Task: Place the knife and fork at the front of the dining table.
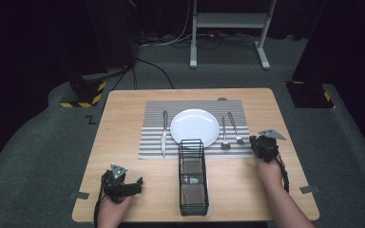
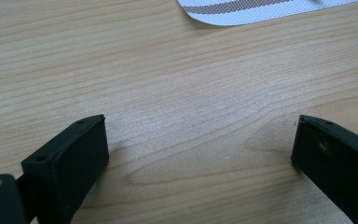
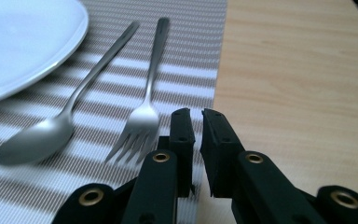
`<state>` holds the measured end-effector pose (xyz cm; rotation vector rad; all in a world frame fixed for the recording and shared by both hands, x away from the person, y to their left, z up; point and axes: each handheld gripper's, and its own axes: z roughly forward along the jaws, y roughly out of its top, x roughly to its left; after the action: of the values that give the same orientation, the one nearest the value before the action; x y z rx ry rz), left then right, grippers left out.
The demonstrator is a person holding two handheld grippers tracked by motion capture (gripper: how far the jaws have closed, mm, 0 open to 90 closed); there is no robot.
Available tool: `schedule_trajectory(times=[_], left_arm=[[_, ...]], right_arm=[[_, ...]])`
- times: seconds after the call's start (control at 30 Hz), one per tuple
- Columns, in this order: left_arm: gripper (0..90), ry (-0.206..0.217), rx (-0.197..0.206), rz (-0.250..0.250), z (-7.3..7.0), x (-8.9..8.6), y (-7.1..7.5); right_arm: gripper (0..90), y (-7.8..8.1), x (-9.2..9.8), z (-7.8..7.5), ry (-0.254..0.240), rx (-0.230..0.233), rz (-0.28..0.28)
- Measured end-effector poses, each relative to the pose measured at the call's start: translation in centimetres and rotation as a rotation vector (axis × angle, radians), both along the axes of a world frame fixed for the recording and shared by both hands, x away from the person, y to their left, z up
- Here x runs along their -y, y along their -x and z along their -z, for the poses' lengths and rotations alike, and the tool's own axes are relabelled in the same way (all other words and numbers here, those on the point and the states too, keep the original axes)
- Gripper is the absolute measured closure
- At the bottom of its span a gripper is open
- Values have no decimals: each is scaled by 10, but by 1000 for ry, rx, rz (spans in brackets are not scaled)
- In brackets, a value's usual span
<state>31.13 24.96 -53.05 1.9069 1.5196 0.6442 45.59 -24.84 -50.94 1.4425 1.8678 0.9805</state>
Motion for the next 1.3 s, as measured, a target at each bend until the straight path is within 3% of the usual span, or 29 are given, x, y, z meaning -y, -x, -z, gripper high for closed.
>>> schedule_trajectory(times=[0.23,0.43,0.53,0.8,1.03,1.3], left_arm=[[39,0,0,0,0,0,0],[39,0,0,0,0,0,0],[39,0,-1,-1,0,0,0],[39,0,-1,-2,0,0,0],[39,0,0,-4,0,0,1],[41,6,-1,-1,0,-1,1]], right_arm=[[818,20,-19,6,17,-13,-72],[705,36,-21,5,-3,-4,-87],[641,46,-15,8,-9,-15,-86],[412,79,14,14,28,-107,-78],[221,106,44,14,47,-126,-87],[182,111,45,15,49,-136,-109]])
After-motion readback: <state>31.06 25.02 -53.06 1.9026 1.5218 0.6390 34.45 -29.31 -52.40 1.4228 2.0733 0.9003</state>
